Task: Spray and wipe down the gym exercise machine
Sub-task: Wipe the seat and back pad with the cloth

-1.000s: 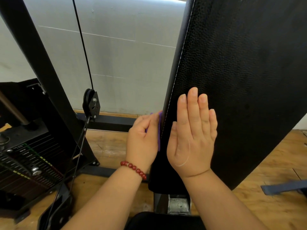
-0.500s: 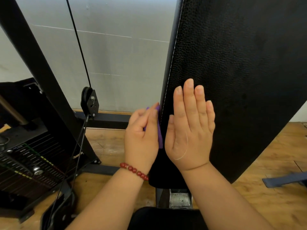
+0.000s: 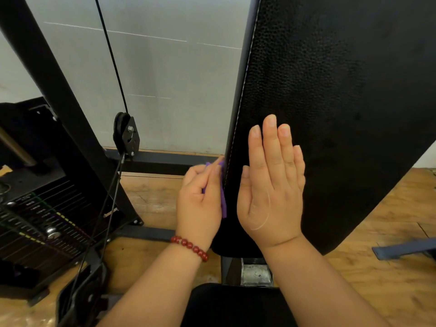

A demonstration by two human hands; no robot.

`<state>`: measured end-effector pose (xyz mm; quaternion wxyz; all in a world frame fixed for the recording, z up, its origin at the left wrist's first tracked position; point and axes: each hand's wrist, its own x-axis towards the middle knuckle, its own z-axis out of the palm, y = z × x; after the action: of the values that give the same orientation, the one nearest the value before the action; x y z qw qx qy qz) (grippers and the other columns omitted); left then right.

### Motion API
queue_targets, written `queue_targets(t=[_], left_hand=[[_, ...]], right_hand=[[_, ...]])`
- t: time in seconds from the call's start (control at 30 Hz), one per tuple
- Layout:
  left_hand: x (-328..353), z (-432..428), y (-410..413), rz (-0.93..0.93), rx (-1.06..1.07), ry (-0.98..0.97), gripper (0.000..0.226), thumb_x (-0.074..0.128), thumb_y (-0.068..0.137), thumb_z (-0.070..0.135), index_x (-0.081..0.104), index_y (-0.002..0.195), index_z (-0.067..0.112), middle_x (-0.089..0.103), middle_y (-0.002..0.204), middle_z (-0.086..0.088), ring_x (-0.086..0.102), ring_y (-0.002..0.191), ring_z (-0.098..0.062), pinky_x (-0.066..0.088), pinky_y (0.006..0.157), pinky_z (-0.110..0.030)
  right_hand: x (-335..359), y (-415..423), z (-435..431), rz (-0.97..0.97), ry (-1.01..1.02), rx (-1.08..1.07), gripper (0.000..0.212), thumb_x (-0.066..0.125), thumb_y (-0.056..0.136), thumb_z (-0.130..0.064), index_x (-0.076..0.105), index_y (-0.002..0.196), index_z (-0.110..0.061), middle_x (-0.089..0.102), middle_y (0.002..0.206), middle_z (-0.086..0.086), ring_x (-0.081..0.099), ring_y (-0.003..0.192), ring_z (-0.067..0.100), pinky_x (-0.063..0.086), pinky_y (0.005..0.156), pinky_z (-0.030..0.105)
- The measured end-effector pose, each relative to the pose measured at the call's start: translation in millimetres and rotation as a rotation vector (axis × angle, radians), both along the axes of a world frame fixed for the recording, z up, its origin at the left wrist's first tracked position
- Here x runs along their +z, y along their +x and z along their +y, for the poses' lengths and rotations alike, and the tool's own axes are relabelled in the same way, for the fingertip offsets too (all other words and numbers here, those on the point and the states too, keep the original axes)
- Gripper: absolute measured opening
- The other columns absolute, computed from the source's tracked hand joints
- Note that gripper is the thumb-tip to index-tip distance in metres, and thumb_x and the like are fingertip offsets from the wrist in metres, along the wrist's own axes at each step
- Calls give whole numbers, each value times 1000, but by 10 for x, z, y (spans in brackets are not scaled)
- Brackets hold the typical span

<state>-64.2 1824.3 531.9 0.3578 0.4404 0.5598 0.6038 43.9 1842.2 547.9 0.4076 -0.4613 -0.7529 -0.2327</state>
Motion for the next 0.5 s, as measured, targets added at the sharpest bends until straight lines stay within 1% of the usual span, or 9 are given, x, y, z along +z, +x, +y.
queue_targets(t=[0.07, 0.1, 0.17, 0.23, 0.3, 0.33, 0.4, 0.43, 0.5], left_hand=[[-8, -34, -16, 5, -16, -27, 30, 48, 100, 23, 69, 79, 14, 59, 93, -12, 58, 80, 6, 42, 72, -5], [33, -28, -20, 25, -7, -8, 31, 48, 100, 23, 68, 78, 12, 60, 93, -13, 58, 82, 6, 41, 74, -4], [166, 35, -24, 64, 48, 63, 31, 48, 101, 24, 69, 80, 14, 63, 93, -12, 58, 90, 6, 39, 79, -2], [272, 123, -3, 97, 102, 147, 31, 48, 102, 23, 73, 87, 14, 64, 89, -12, 57, 93, 10, 36, 82, -1], [287, 139, 35, 84, 119, 193, 26, 47, 101, 23, 72, 98, 17, 63, 92, -11, 57, 88, 13, 37, 80, -1], [262, 125, 44, 79, 115, 197, 27, 46, 100, 26, 71, 104, 17, 62, 95, -10, 57, 87, 13, 39, 78, -2], [160, 76, 44, 89, 84, 181, 43, 42, 95, 37, 70, 114, 10, 60, 99, -7, 56, 89, 10, 41, 78, -4], [102, 48, 33, 93, 69, 163, 47, 42, 93, 39, 70, 115, 8, 60, 102, -6, 56, 91, 8, 42, 79, -5], [52, 26, -7, 95, 50, 131, 44, 45, 95, 36, 71, 110, 4, 61, 101, -7, 57, 92, 4, 42, 80, -6]], right_hand=[[-60, -14, -2, 13, 1, -4, 51, 27, 103, -22, 17, 151, -7, 15, 156, -1, 3, 150, 15, 8, 122, 38], [-86, -23, -2, 19, 6, -12, 51, 27, 103, -21, 18, 151, -7, 16, 156, -1, 3, 150, 15, 8, 122, 39], [-128, -36, 3, 24, 28, -28, 52, 30, 102, -20, 19, 151, -7, 15, 156, -2, 3, 150, 15, 9, 122, 38], [-146, -33, 17, 14, 41, -29, 53, 31, 101, -20, 20, 151, -7, 14, 156, -3, 3, 150, 15, 8, 122, 38], [-154, -14, 22, 8, 38, -22, 52, 31, 101, -20, 21, 150, -7, 14, 156, -3, 3, 150, 15, 8, 122, 37], [-156, -7, 22, 8, 39, -17, 52, 30, 101, -20, 21, 150, -6, 15, 156, -3, 3, 150, 15, 8, 122, 37], [-159, -5, 25, 9, 44, -14, 52, 30, 101, -20, 22, 150, -6, 15, 156, -2, 3, 150, 15, 8, 122, 38], [-161, -8, 25, 8, 44, -14, 52, 30, 101, -20, 21, 151, -7, 15, 156, -2, 3, 150, 15, 8, 122, 38], [-165, -12, 31, 11, 49, -20, 53, 30, 101, -20, 18, 151, -7, 15, 156, -2, 3, 150, 15, 8, 122, 38]])
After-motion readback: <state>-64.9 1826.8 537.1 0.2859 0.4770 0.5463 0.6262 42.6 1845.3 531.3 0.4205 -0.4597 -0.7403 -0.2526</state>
